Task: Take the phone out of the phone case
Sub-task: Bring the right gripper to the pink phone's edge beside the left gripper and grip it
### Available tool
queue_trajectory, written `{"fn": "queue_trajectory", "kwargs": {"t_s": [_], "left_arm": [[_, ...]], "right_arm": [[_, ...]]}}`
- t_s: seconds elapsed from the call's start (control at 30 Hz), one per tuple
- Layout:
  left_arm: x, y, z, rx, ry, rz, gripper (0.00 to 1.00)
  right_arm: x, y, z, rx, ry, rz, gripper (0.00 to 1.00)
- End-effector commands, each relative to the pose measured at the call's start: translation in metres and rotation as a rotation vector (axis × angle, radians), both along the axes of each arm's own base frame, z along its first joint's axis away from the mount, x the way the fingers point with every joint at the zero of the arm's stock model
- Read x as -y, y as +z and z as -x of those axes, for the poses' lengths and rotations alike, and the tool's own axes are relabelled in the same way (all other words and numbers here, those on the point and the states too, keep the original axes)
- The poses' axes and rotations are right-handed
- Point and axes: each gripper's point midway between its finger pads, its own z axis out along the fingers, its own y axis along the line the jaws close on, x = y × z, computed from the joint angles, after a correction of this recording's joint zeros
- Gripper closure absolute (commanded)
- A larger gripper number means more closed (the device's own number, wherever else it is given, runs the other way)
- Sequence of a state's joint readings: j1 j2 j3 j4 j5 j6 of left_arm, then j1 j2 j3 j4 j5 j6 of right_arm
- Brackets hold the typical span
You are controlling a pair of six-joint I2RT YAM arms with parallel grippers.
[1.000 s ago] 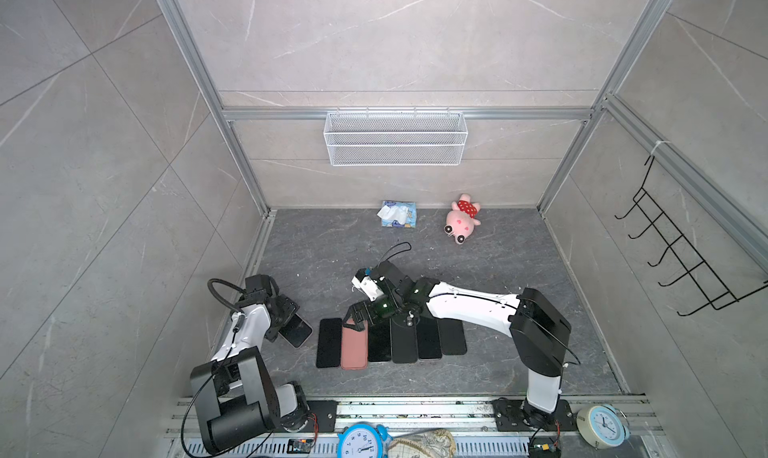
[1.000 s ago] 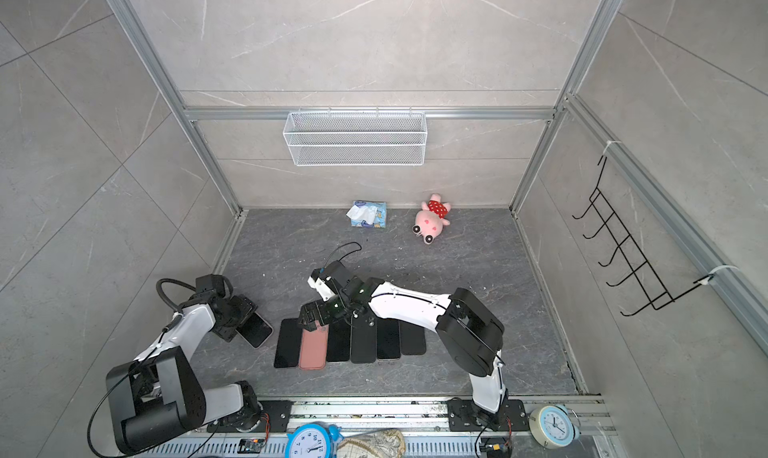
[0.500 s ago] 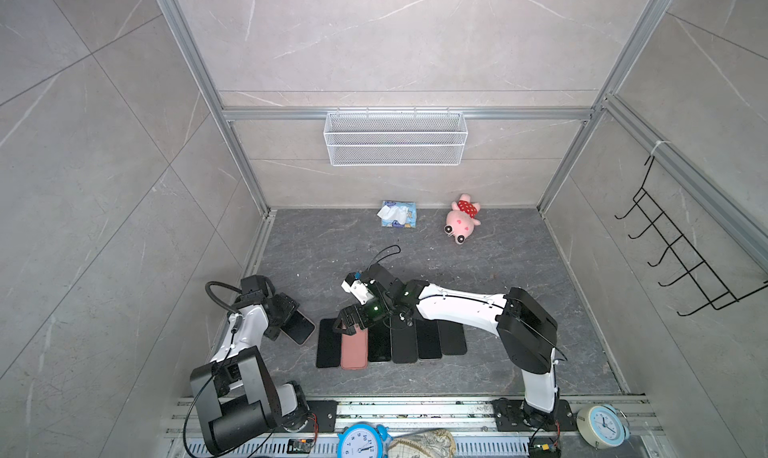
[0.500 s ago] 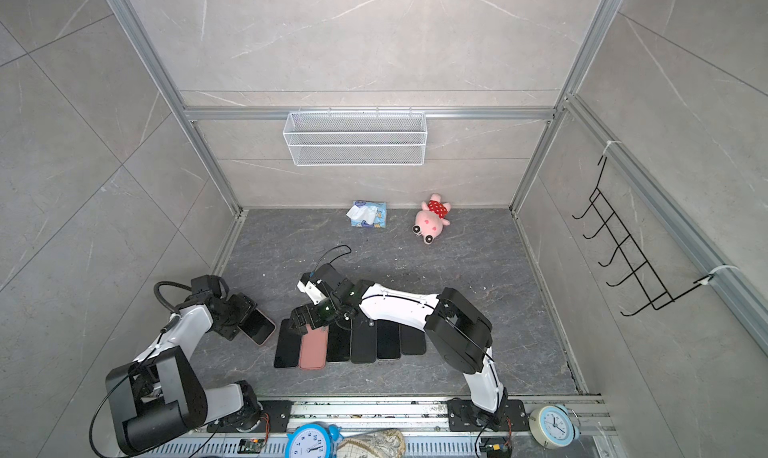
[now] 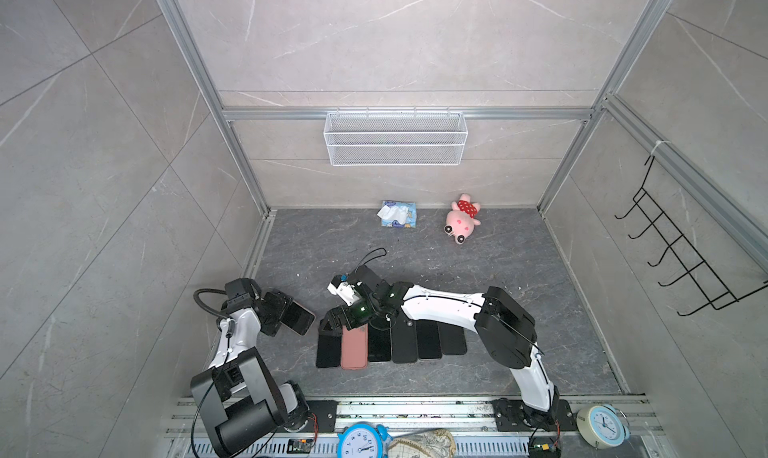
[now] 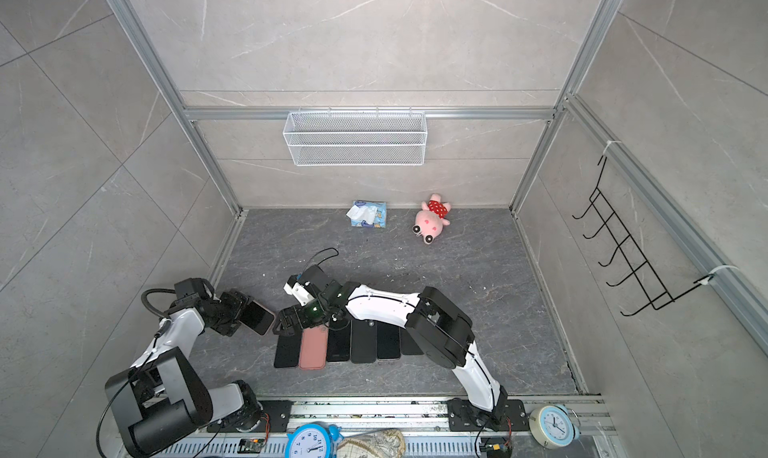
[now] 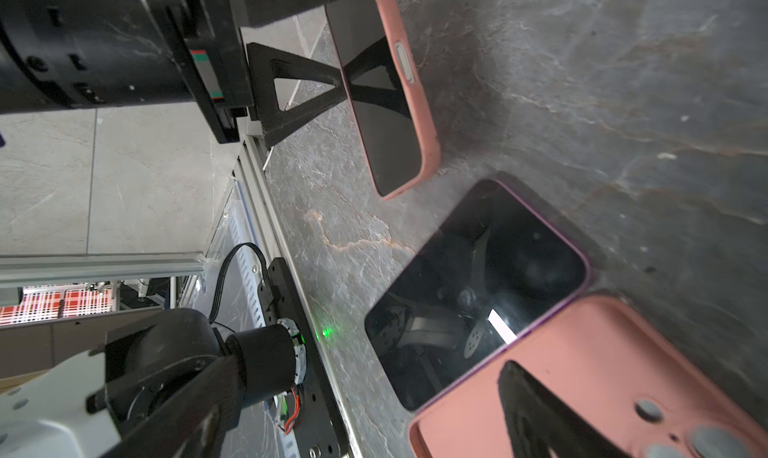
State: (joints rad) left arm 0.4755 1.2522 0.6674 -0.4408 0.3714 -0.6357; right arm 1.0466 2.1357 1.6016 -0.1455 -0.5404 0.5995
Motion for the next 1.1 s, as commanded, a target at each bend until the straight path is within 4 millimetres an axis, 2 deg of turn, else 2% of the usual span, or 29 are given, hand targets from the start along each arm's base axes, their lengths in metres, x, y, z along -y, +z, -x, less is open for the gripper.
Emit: {"fn": "queue_trajectory", "kwargs": {"t_s": [0.0,0.27,0.73,1.07], "left_arm": [[0.006,0.023,-0.016,0.120,-0.042,0.041,0.69],[0.019,0.029,-0.020,0.173,-0.078,0.111,0.71],[0.034,0.037,-0.021,0.226,-0.121,0.181,0.75],[0.042,0.041,-0.020,0.255,-0.141,0.217,0.76]], "right_arm": [[-0.018,0.002,-0.006,0.000,0.001,-0.028,0.01],[-0.042,-0.010,-0.021,0.002,-0.006,-0.026,0.09],[-0.056,-0.021,-0.041,0.046,-0.041,0.001,0.24],[-0.056,-0.014,-0.052,0.084,-0.061,-0.013,0.47]]}}
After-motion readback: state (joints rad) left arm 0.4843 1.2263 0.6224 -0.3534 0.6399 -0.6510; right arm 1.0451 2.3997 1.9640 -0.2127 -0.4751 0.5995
